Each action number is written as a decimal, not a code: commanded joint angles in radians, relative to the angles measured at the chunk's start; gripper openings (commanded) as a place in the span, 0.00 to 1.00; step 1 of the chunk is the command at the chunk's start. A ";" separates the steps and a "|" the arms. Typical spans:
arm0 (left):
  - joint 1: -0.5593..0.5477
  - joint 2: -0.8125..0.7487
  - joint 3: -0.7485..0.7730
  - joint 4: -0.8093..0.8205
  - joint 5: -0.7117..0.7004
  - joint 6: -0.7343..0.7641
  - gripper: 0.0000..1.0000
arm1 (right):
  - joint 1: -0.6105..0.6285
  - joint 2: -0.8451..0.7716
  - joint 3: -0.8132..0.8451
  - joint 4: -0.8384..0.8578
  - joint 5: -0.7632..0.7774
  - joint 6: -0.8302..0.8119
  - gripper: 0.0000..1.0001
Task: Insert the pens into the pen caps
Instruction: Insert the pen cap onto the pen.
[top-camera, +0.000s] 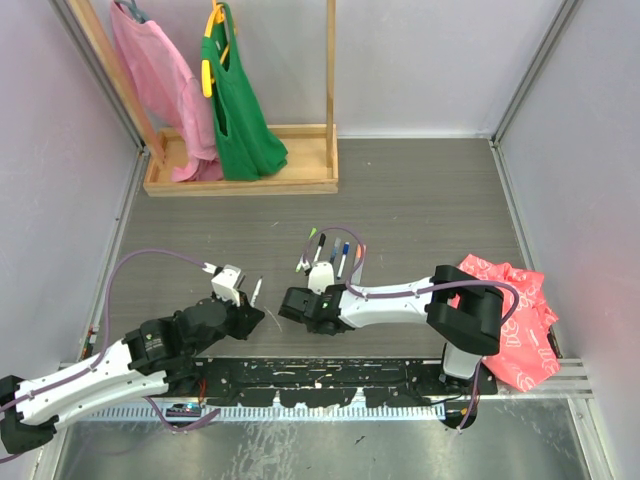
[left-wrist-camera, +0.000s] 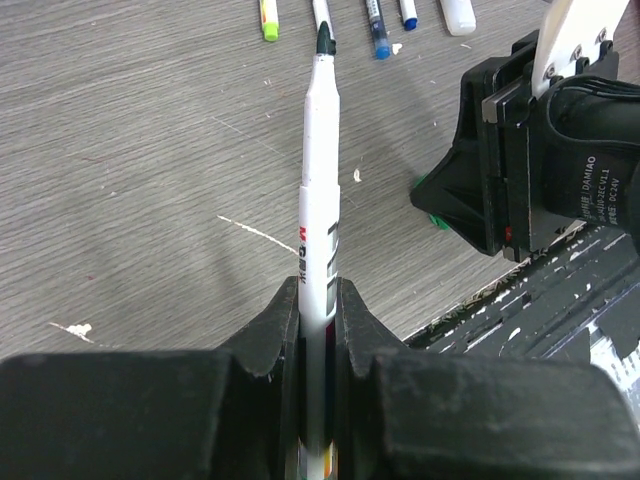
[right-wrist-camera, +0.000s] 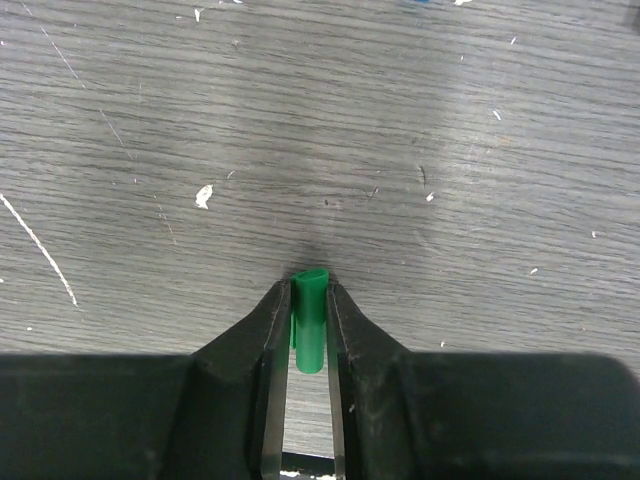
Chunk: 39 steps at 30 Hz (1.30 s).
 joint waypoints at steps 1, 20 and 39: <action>0.003 -0.006 0.033 0.055 0.017 -0.004 0.00 | 0.008 -0.040 -0.006 -0.025 0.005 0.000 0.13; 0.003 0.094 0.080 0.338 0.194 0.067 0.00 | 0.007 -0.695 -0.218 0.105 0.206 -0.181 0.00; -0.018 0.357 0.271 0.615 0.454 0.070 0.00 | 0.005 -1.293 -0.463 0.807 0.178 -0.509 0.00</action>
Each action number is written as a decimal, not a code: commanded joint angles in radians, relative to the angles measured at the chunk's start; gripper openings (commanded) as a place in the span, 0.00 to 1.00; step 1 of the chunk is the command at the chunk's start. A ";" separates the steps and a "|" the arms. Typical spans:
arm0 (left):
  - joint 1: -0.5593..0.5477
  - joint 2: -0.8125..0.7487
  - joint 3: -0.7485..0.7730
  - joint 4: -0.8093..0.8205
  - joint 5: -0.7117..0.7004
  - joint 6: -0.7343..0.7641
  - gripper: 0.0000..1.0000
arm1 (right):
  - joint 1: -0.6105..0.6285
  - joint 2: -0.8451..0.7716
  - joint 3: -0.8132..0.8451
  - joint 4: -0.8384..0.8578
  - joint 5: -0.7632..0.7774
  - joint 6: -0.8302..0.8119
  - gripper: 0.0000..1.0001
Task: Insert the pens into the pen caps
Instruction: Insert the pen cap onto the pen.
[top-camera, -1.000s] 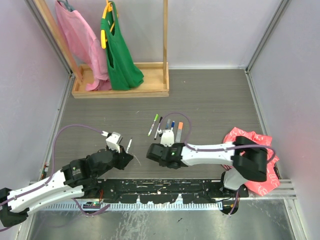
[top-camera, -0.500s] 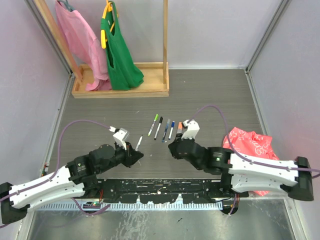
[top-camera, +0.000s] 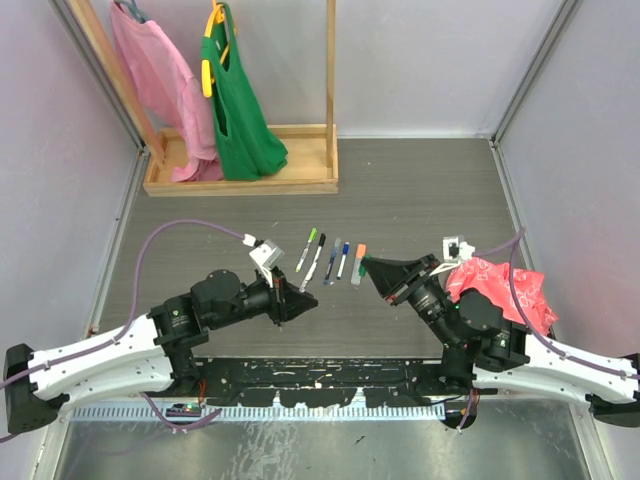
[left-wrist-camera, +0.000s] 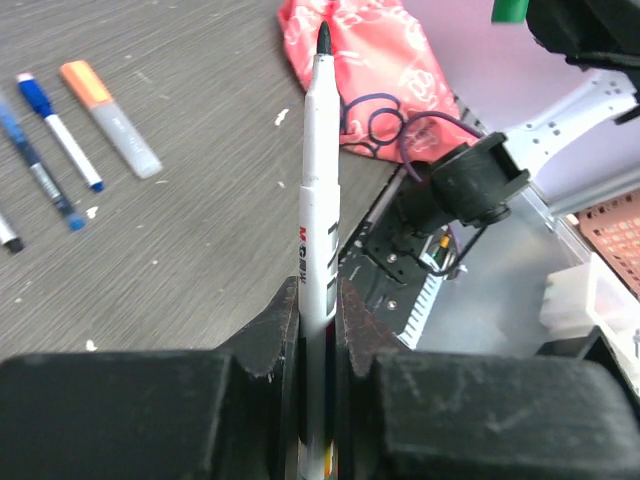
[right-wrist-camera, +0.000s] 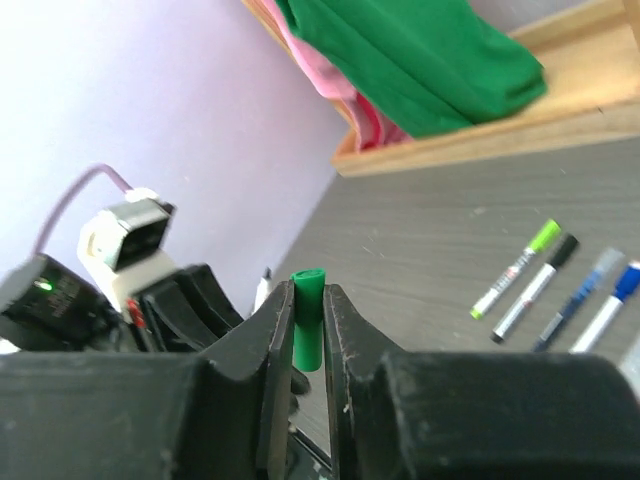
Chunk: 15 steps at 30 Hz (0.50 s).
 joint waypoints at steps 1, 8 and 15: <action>-0.014 0.035 0.068 0.158 0.094 0.021 0.00 | 0.003 -0.013 -0.020 0.298 -0.015 -0.126 0.00; -0.024 0.076 0.083 0.249 0.173 0.023 0.00 | 0.003 0.054 -0.037 0.558 -0.083 -0.224 0.00; -0.029 0.102 0.081 0.316 0.228 0.021 0.00 | 0.004 0.132 -0.043 0.728 -0.113 -0.251 0.00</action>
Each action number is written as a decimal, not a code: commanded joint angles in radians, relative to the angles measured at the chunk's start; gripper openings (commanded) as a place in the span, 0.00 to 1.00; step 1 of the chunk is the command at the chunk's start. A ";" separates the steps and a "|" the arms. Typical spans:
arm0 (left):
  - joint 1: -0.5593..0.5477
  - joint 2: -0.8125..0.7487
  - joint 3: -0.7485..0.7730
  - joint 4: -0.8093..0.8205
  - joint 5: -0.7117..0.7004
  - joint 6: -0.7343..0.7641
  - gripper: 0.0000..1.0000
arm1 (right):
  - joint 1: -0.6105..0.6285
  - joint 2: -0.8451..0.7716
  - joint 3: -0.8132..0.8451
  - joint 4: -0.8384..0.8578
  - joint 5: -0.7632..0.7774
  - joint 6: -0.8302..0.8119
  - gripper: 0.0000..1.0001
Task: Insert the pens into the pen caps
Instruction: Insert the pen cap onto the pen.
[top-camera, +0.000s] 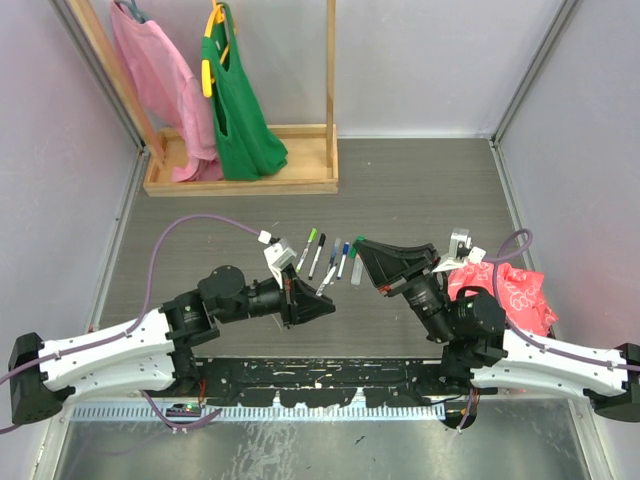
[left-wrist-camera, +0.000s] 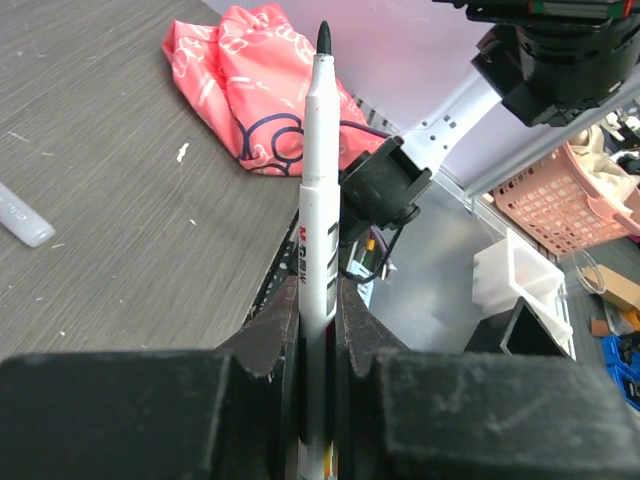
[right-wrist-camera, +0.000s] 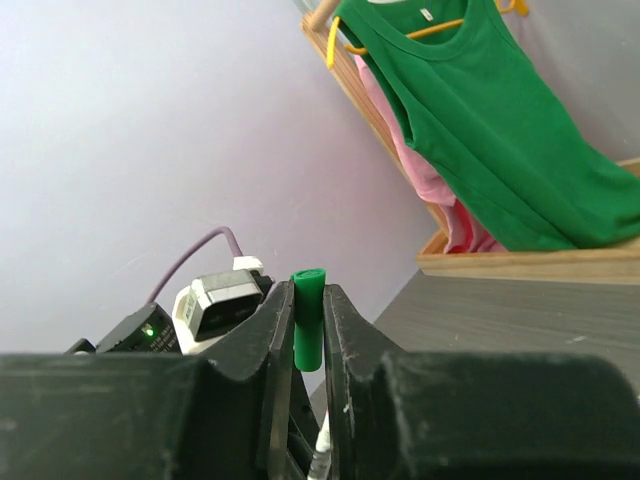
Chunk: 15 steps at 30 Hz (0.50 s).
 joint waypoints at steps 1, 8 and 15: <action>-0.008 -0.001 0.040 0.122 0.054 0.017 0.00 | 0.003 0.041 0.008 0.190 -0.037 -0.045 0.00; -0.007 -0.012 0.035 0.146 0.049 0.027 0.00 | 0.004 0.083 0.009 0.213 -0.054 -0.021 0.00; -0.008 -0.018 0.029 0.152 0.039 0.029 0.00 | 0.003 0.090 -0.003 0.215 -0.056 -0.004 0.00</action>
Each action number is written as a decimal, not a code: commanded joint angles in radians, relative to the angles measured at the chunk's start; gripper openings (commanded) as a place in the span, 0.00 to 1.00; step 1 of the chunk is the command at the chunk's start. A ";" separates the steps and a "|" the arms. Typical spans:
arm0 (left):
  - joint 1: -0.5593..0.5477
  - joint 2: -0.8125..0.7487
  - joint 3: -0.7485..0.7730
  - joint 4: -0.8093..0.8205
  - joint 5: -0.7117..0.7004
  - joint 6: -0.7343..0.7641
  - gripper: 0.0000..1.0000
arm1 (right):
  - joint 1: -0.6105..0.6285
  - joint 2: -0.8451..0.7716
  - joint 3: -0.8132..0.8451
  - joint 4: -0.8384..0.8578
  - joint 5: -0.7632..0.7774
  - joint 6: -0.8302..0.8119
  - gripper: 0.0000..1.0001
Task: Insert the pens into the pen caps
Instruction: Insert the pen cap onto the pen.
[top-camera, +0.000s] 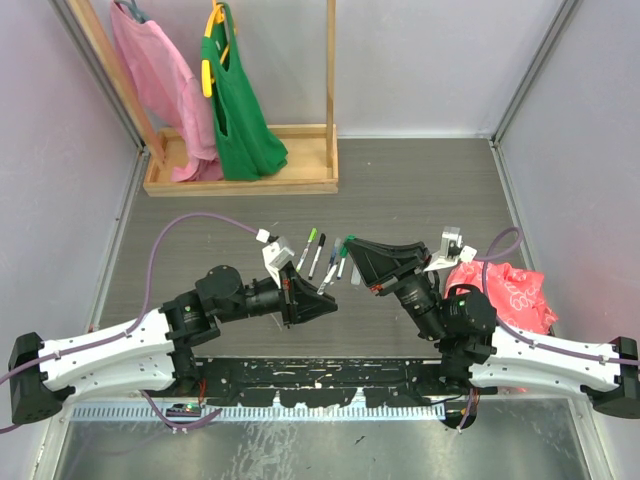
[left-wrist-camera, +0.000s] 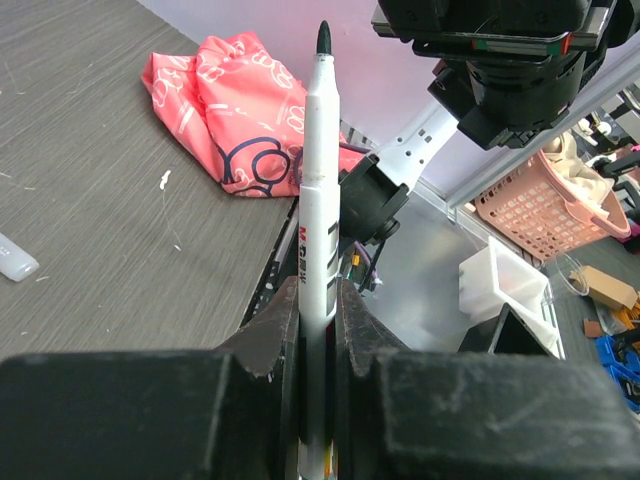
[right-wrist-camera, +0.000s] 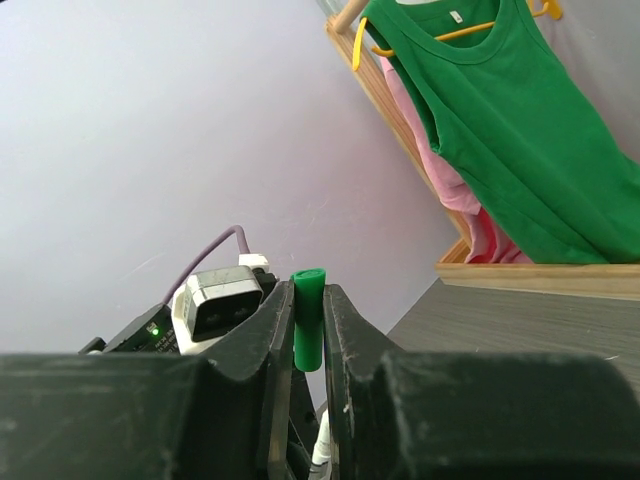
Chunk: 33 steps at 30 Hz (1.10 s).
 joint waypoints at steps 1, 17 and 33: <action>-0.003 -0.024 0.028 0.078 0.006 0.026 0.00 | 0.003 -0.002 -0.005 0.063 -0.012 0.015 0.00; -0.003 -0.031 0.035 0.063 -0.004 0.036 0.00 | 0.003 0.016 -0.010 0.048 -0.016 0.041 0.00; -0.003 -0.026 0.035 0.063 -0.013 0.039 0.00 | 0.003 0.024 -0.017 0.035 -0.027 0.063 0.00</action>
